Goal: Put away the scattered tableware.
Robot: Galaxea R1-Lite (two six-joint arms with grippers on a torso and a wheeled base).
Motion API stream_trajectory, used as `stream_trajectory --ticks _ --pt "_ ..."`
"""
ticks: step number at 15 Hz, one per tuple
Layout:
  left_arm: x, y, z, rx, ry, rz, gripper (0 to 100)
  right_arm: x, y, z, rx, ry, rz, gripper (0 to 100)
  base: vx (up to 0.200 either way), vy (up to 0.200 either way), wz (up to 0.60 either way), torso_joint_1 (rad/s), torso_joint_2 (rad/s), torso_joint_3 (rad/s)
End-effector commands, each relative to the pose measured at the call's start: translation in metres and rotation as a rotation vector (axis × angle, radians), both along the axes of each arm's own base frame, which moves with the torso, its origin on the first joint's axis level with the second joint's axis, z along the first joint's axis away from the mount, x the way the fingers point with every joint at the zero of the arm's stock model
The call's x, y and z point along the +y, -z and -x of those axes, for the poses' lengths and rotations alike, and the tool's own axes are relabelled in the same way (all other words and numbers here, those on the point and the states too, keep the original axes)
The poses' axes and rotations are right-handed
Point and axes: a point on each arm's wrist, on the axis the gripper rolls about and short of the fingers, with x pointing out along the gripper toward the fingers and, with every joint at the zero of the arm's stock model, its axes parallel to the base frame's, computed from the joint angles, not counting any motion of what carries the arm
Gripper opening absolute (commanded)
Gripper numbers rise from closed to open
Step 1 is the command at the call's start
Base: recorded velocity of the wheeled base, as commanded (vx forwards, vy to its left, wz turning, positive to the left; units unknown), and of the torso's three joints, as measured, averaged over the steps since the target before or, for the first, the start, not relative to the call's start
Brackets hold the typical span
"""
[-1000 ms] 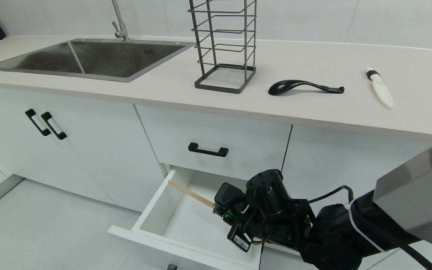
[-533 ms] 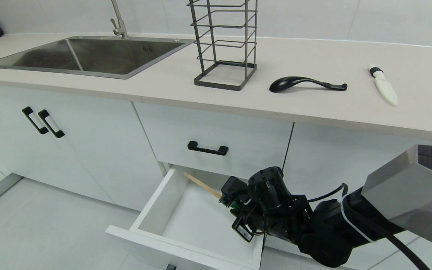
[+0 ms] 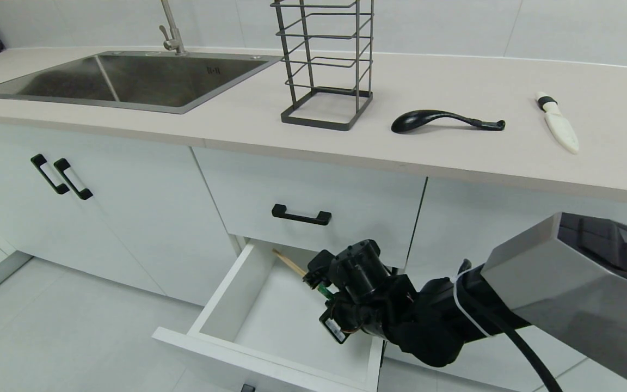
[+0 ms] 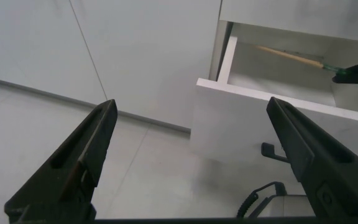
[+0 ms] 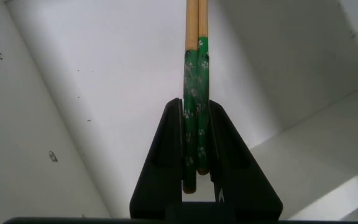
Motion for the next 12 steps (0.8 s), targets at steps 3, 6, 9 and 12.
stream_trajectory --ticks 3,6,9,12 --pt "0.000 0.000 0.000 0.000 -0.001 0.001 100 0.015 0.011 -0.010 0.002 0.008 -0.004 0 0.000 0.000 0.00 0.000 0.00 0.000" --pt "0.000 0.000 0.000 0.001 -0.001 0.000 100 0.021 0.027 -0.015 0.013 0.017 0.021 0 0.000 0.000 0.00 0.000 0.00 0.000" --pt "0.000 0.000 0.000 0.000 -0.001 0.000 100 0.022 0.033 -0.020 0.014 0.022 0.025 0 0.000 0.000 0.00 0.000 0.00 0.000" --pt "0.000 0.000 0.000 0.000 -0.001 0.001 100 0.030 0.044 -0.032 0.002 0.040 0.023 0 0.000 0.000 0.00 0.000 0.00 0.000"
